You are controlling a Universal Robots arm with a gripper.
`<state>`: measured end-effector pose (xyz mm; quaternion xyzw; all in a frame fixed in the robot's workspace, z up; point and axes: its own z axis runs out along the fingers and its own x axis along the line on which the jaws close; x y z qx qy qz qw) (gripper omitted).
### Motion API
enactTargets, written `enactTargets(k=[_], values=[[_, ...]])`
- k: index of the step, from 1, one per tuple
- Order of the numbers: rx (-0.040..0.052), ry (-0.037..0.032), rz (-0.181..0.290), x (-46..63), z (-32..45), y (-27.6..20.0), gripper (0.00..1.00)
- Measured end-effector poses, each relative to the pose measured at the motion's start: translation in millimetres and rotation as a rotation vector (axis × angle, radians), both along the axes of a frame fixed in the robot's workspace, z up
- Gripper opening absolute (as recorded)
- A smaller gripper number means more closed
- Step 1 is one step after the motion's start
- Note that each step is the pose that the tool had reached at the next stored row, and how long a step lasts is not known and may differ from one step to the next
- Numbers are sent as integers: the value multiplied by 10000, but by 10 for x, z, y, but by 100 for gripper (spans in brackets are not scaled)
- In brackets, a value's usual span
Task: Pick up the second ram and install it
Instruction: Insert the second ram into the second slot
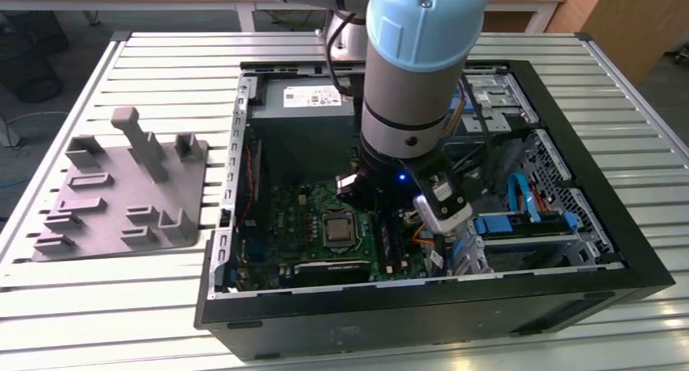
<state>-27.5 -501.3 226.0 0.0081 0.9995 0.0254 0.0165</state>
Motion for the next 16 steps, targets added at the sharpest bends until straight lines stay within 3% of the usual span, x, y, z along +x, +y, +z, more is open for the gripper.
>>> enactTargets(k=[4,9,16], values=[[-43,0,-173,0,-7,-10,14],[-177,-2,-341,1,-17,-16,14],[-184,2,-694,-2,-76,-16,14]])
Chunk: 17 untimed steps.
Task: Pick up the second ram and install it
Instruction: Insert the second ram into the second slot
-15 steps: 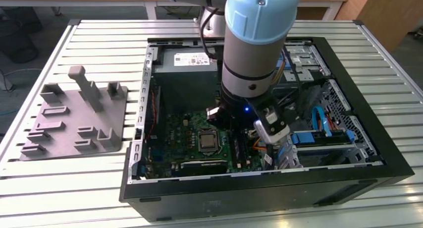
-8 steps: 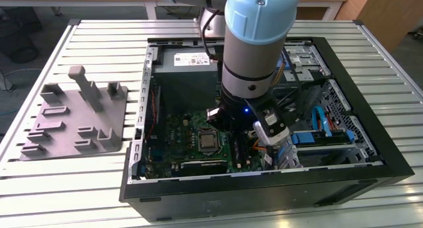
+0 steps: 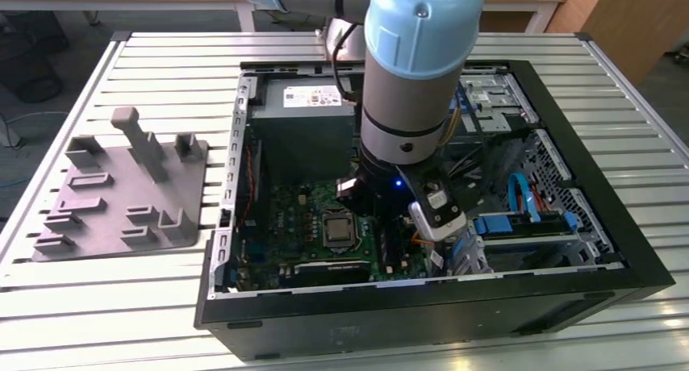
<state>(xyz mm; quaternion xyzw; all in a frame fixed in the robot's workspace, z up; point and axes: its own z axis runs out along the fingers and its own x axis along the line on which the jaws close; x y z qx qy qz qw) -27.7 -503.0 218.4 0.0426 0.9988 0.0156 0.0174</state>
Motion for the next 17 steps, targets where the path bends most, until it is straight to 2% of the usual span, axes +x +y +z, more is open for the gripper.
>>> enactTargets(k=[8,17], values=[[46,-1,42,-24,-42,1,14],[46,-1,41,-24,-75,38,14]])
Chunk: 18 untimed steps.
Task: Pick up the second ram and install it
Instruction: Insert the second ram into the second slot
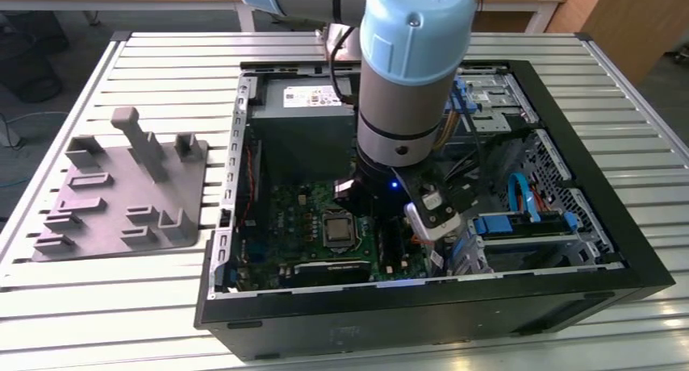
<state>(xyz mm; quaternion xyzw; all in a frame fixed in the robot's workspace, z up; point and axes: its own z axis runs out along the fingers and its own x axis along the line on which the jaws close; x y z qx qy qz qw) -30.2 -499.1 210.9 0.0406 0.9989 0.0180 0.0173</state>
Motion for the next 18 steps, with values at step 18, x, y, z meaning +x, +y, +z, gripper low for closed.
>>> enactTargets(k=[18], values=[[0,0,11,-1,-24,6,14]])
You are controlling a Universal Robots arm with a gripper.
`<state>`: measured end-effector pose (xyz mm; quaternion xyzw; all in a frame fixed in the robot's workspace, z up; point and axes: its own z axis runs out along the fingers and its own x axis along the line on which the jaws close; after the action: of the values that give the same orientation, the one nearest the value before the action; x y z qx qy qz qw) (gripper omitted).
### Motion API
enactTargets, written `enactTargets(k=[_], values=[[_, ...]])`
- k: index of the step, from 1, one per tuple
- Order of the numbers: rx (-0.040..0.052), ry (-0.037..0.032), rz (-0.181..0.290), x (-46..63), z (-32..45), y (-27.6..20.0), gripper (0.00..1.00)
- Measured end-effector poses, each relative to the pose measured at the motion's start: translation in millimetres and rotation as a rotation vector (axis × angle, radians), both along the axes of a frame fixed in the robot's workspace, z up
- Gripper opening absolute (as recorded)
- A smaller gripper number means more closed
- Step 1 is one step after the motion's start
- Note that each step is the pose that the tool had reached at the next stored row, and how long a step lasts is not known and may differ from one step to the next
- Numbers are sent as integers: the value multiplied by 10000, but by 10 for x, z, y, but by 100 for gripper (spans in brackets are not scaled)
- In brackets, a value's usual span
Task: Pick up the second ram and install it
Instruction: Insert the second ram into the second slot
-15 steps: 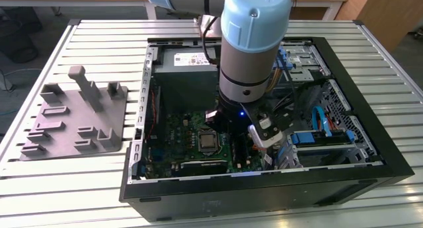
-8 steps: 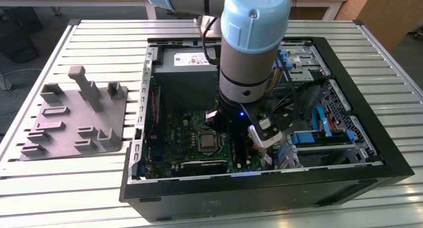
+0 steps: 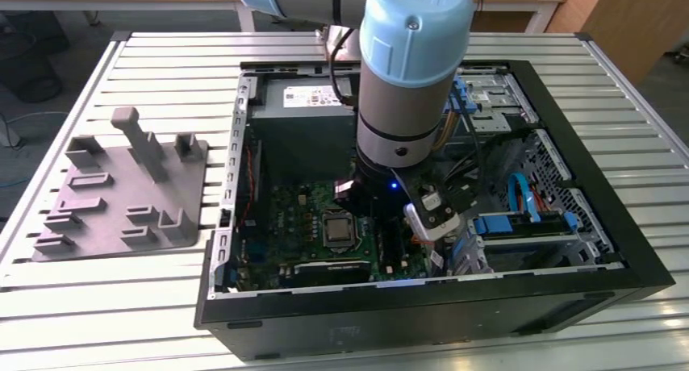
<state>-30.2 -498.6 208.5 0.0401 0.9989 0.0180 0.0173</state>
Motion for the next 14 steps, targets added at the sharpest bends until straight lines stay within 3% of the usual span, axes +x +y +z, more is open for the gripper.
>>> enactTargets(k=[9,14], values=[[0,0,88,5,44,0,14],[-1,34,229,33,45,0,14]])
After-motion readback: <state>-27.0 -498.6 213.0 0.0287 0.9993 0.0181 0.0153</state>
